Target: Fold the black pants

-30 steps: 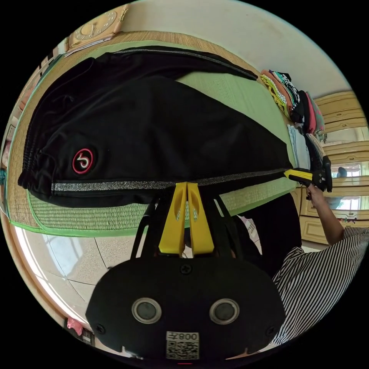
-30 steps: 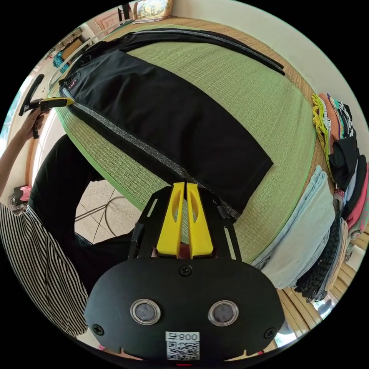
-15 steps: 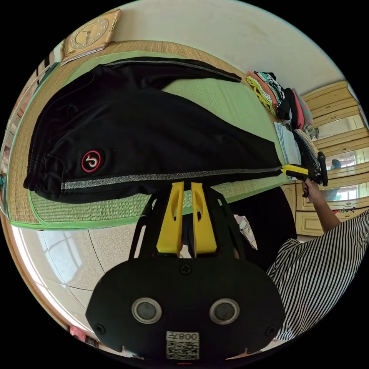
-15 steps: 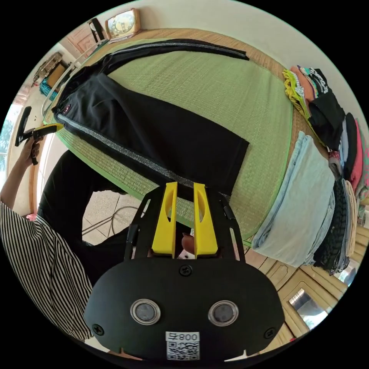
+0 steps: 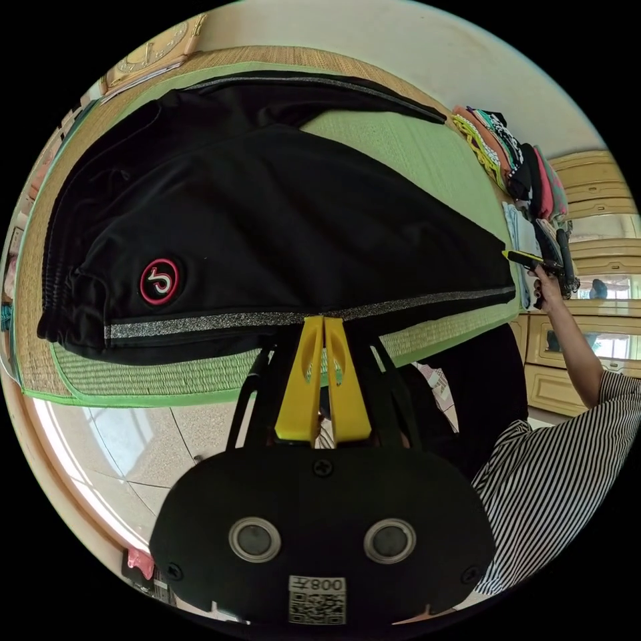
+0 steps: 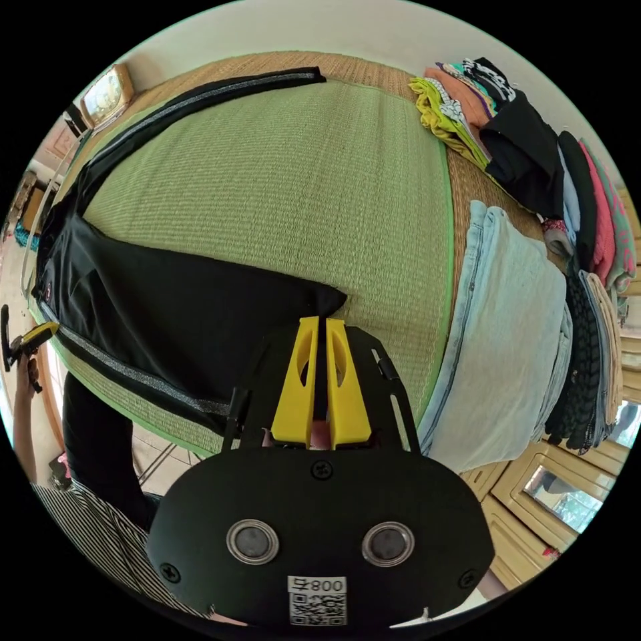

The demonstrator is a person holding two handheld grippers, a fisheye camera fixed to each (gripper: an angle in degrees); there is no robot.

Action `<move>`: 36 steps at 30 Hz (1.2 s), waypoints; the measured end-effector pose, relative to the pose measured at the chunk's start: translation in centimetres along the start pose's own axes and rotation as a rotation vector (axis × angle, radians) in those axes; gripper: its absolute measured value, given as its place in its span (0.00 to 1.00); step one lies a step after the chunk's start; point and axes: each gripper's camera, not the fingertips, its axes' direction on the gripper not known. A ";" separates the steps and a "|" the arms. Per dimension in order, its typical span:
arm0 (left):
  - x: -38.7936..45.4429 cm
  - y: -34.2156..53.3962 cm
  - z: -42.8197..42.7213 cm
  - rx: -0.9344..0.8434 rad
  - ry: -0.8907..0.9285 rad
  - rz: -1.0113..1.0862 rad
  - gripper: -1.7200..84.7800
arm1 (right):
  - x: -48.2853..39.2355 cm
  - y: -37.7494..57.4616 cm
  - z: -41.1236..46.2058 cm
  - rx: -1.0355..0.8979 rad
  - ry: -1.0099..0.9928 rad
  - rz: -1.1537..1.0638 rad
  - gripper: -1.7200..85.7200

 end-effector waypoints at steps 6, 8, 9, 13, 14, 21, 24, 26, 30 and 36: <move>1.1 0.3 -1.1 -0.059 -0.026 0.070 0.02 | 3.0 3.2 -4.0 0.060 -0.088 0.068 0.04; 0.9 0.1 -0.7 -0.073 -0.006 0.060 0.02 | 3.0 3.2 -2.2 -0.011 -0.090 0.078 0.04; 0.9 0.0 -1.0 -0.055 0.016 0.050 0.02 | 3.0 3.1 -0.8 -0.084 -0.102 0.091 0.05; 1.3 -0.8 -3.2 0.047 0.049 0.054 0.02 | 3.5 4.7 -2.9 -0.007 -0.091 0.175 0.08; 1.4 -1.3 -4.0 0.089 0.055 0.061 0.02 | 3.7 5.0 -3.2 0.002 -0.069 0.195 0.08; 1.1 -9.5 -7.8 0.308 0.066 0.129 0.05 | 4.5 4.2 -8.3 0.220 -0.107 0.258 0.11; 1.2 -14.8 -8.5 0.348 -0.010 0.171 0.06 | 1.3 -0.3 -10.2 0.309 -0.082 0.133 0.12; 1.3 -18.1 -8.7 0.357 -0.034 0.194 0.06 | -1.1 -3.5 -11.2 0.368 -0.062 0.042 0.12; 1.6 -25.3 -8.2 0.350 -0.098 0.232 0.07 | -7.3 -10.5 -12.3 0.448 0.112 -0.192 0.12; 2.5 -32.1 -7.4 0.333 -0.212 0.310 0.09 | -12.6 -15.1 -10.3 0.472 0.386 -0.424 0.10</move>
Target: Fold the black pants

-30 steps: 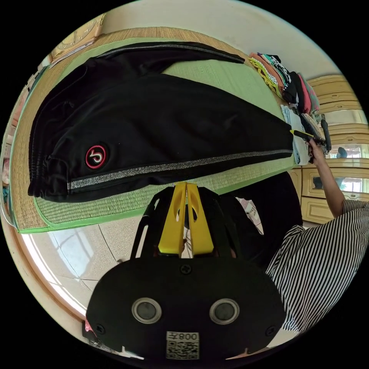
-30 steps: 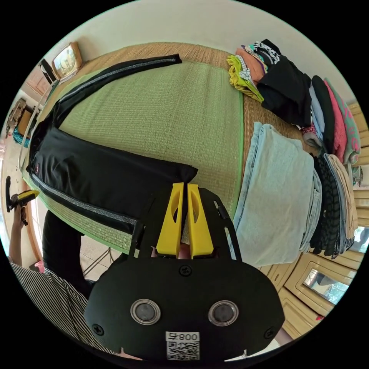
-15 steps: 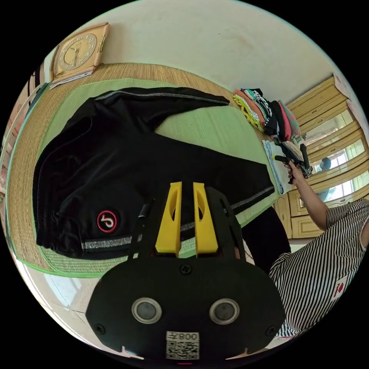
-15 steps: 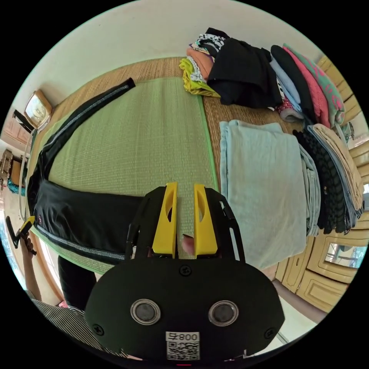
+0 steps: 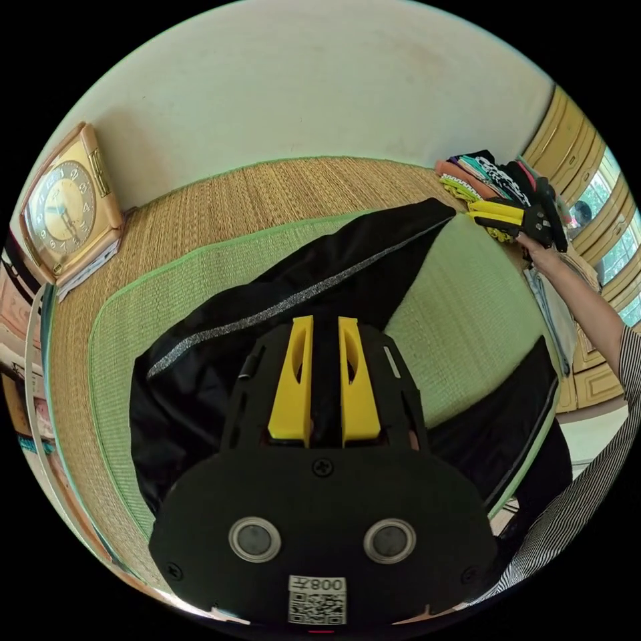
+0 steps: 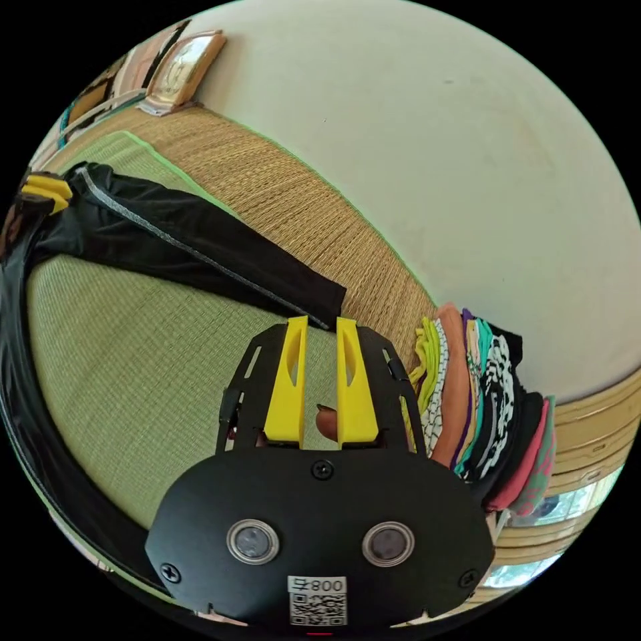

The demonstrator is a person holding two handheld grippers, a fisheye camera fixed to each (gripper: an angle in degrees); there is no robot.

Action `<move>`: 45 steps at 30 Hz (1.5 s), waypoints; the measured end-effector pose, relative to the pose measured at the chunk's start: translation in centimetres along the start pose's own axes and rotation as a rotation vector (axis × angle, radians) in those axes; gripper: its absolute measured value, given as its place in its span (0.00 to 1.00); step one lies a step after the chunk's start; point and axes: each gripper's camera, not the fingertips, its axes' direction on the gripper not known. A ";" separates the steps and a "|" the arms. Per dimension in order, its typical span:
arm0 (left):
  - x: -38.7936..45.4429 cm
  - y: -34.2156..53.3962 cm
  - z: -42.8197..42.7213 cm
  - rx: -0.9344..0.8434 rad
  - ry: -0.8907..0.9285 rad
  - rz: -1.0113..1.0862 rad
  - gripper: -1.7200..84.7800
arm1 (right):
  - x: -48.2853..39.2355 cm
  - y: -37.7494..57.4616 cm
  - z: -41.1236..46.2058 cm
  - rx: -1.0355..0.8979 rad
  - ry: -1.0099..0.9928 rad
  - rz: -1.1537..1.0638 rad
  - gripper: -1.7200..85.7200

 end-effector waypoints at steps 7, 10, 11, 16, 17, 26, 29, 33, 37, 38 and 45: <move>-0.8 -3.2 3.1 -0.086 -0.009 0.024 0.08 | 0.1 -0.2 1.6 0.007 -0.144 -0.061 0.12; -1.2 -3.8 3.5 -0.082 0.002 -0.002 0.07 | 0.3 -0.5 2.1 -0.029 -0.183 -0.071 0.10; -1.4 -4.0 3.5 -0.079 0.014 -0.017 0.06 | 0.3 -0.5 2.2 -0.034 -0.180 -0.067 0.09; -1.7 -4.4 2.9 -0.054 0.032 -0.040 0.04 | 1.4 -0.5 1.4 -0.063 -0.222 -0.013 0.04; -1.5 -4.3 2.3 -0.034 0.032 -0.038 0.04 | 1.7 -0.3 1.0 -0.059 -0.228 0.001 0.04; 1.5 -0.8 -7.3 0.188 0.120 0.060 0.03 | 7.2 10.2 -15.3 0.175 -0.305 0.214 0.03; 2.7 -0.2 -10.8 0.257 0.149 0.116 0.03 | 7.9 13.7 -21.5 0.219 -0.259 0.244 0.03; 3.8 -1.7 -12.5 0.278 0.162 0.174 0.03 | 9.7 15.2 -25.5 0.211 -0.202 0.260 0.03; 3.7 -5.4 -9.5 0.208 0.175 0.175 0.03 | 13.9 12.8 -20.4 0.085 -0.271 0.287 0.04; 3.5 -6.8 -7.5 0.161 0.186 0.158 0.03 | 14.5 12.4 -19.0 0.066 -0.287 0.295 0.04; 2.3 -9.9 1.4 -0.007 0.129 -0.007 0.03 | 18.7 9.9 -0.7 -0.359 -0.338 0.449 0.09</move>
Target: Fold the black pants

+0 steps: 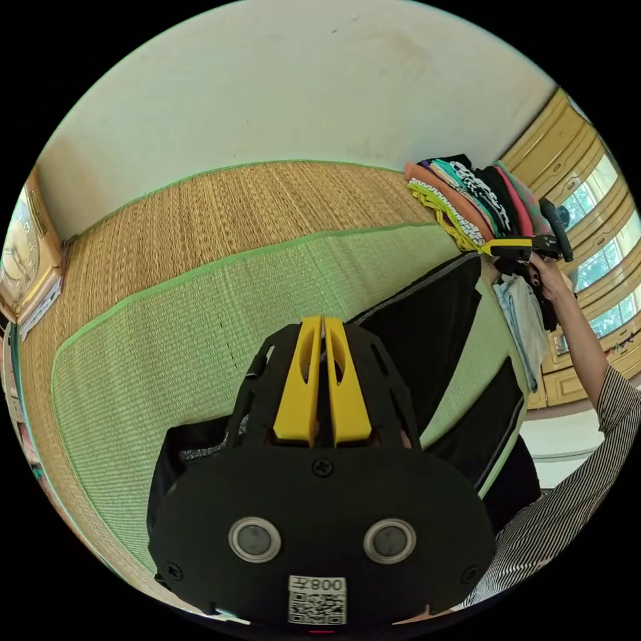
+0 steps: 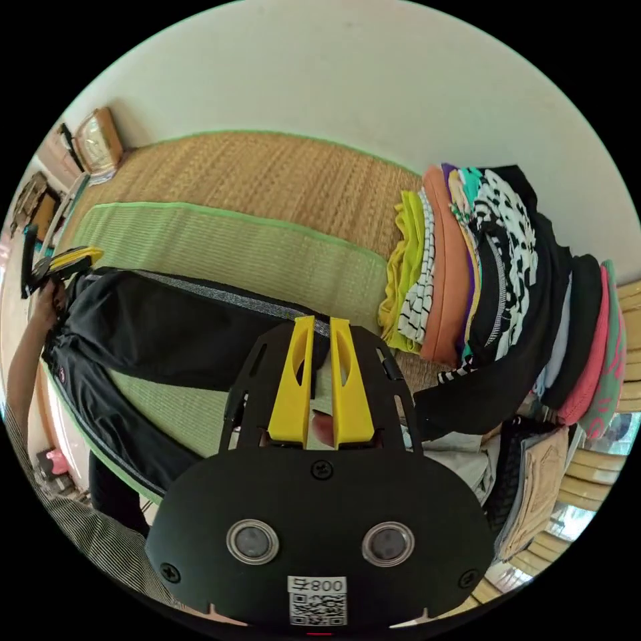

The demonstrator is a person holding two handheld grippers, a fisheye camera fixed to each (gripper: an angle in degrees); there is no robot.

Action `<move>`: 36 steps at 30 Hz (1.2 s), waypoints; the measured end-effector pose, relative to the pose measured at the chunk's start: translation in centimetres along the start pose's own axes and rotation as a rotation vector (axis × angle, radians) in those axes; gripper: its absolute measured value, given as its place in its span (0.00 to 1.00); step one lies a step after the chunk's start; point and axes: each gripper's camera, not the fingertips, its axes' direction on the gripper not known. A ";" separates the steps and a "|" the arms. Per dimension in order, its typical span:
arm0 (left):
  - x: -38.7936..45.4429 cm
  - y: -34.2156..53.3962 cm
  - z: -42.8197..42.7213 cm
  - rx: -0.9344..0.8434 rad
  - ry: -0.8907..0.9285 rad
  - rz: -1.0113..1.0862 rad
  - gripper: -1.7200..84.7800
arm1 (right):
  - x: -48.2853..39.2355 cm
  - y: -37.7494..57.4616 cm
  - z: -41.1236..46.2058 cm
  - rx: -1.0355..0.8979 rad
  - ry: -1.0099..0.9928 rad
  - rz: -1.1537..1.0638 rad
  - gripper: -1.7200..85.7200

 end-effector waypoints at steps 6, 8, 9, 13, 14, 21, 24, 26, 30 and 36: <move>1.2 4.4 -1.6 0.049 0.022 0.076 0.04 | 2.2 3.6 -0.1 0.146 -0.125 0.072 0.12; 1.1 6.1 -2.1 0.055 0.049 0.061 0.04 | 2.3 5.4 0.7 0.146 -0.156 0.075 0.12; 1.1 7.1 -2.3 0.060 0.073 0.052 0.04 | 2.5 6.3 1.5 0.133 -0.161 0.092 0.11; 1.7 9.0 -2.1 0.041 0.114 0.047 0.03 | 3.2 6.6 4.9 0.046 -0.123 0.137 0.08; 2.0 9.5 -1.7 0.034 0.154 0.037 0.03 | 3.4 6.5 5.3 0.036 -0.135 0.141 0.08; 4.1 11.8 1.9 -0.103 0.141 0.023 0.02 | 6.6 5.3 6.7 0.004 -0.206 0.169 0.03; 4.5 12.5 1.5 -0.095 0.189 0.009 0.02 | 8.3 6.3 5.7 0.025 -0.241 0.159 0.02; 5.1 13.2 0.7 -0.069 0.218 0.033 0.02 | 9.3 7.8 4.3 0.070 -0.258 0.157 0.02; 5.7 15.6 -0.4 -0.065 0.204 0.025 0.03 | 12.1 10.0 7.2 -0.014 -0.280 0.217 0.03; 3.0 22.8 -8.2 0.120 0.069 -0.131 0.06 | 15.7 11.5 10.2 0.026 -0.429 0.395 0.07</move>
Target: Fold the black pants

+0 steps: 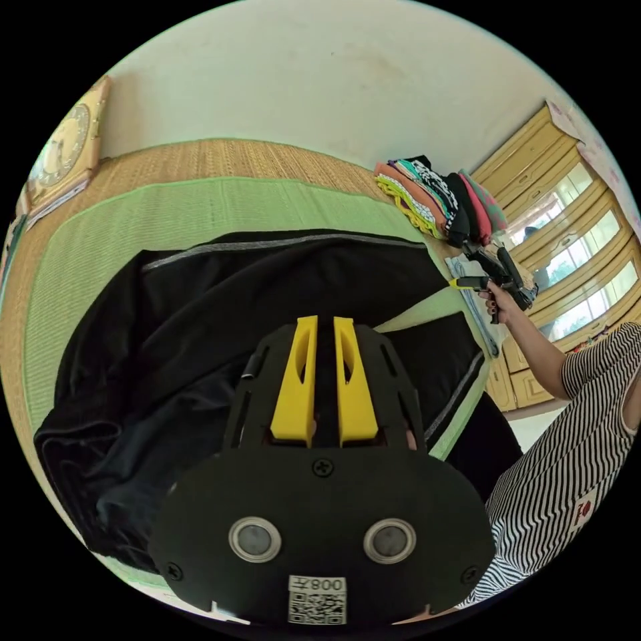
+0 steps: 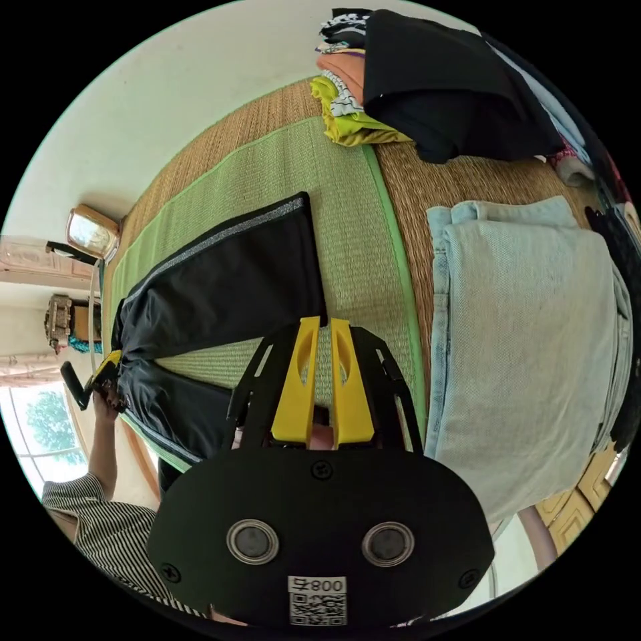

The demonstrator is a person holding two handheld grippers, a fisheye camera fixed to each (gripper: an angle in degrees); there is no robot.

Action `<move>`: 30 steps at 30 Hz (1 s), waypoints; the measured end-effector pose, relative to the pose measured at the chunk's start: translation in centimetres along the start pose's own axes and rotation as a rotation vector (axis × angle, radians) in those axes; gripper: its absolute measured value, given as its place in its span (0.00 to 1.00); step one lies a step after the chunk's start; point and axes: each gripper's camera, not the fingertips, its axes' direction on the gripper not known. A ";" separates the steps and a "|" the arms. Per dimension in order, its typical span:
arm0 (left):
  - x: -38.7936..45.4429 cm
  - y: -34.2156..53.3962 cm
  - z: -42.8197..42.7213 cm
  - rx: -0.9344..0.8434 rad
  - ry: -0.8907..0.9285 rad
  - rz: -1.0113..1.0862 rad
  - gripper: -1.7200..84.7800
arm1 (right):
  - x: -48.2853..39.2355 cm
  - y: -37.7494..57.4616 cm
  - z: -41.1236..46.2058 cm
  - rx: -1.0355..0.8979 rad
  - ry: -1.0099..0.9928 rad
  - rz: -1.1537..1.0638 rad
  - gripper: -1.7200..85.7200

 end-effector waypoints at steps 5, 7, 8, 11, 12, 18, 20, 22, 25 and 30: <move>-3.5 4.1 -4.7 -0.024 -0.333 -0.067 0.10 | -4.8 0.0 -0.4 0.103 -0.163 -0.189 0.08; -4.7 5.1 -4.9 -0.078 -0.370 -0.061 0.11 | -10.4 -0.3 1.6 0.063 -0.198 -0.368 0.07; -5.2 5.6 -5.1 -0.118 -0.384 -0.050 0.11 | -12.0 -0.3 2.3 0.045 -0.210 -0.416 0.08; -5.0 7.1 -6.0 -0.160 -0.449 0.058 0.12 | -19.9 0.6 6.0 -0.010 -0.263 -0.649 0.08; -4.7 7.6 -6.4 -0.167 -0.467 0.110 0.12 | -23.3 1.1 7.7 -0.046 -0.265 -0.753 0.08; -4.5 10.3 -6.4 -0.273 -0.605 0.344 0.12 | -38.0 4.4 15.7 -0.122 -0.277 -1.165 0.10; -4.8 11.0 -6.1 -0.293 -0.632 0.388 0.11 | -41.2 5.0 18.2 -0.168 -0.263 -1.240 0.11; -5.5 11.6 -6.1 -0.298 -0.640 0.405 0.08 | -44.0 5.3 20.8 -0.219 -0.286 -1.287 0.11; -7.5 12.0 -7.9 -0.246 -0.634 0.358 0.05 | -45.8 4.7 22.2 -0.246 -0.335 -1.284 0.10; -17.4 10.8 -14.7 0.002 -0.442 -0.054 0.05 | -48.3 2.3 23.1 -0.163 -0.284 -1.268 0.10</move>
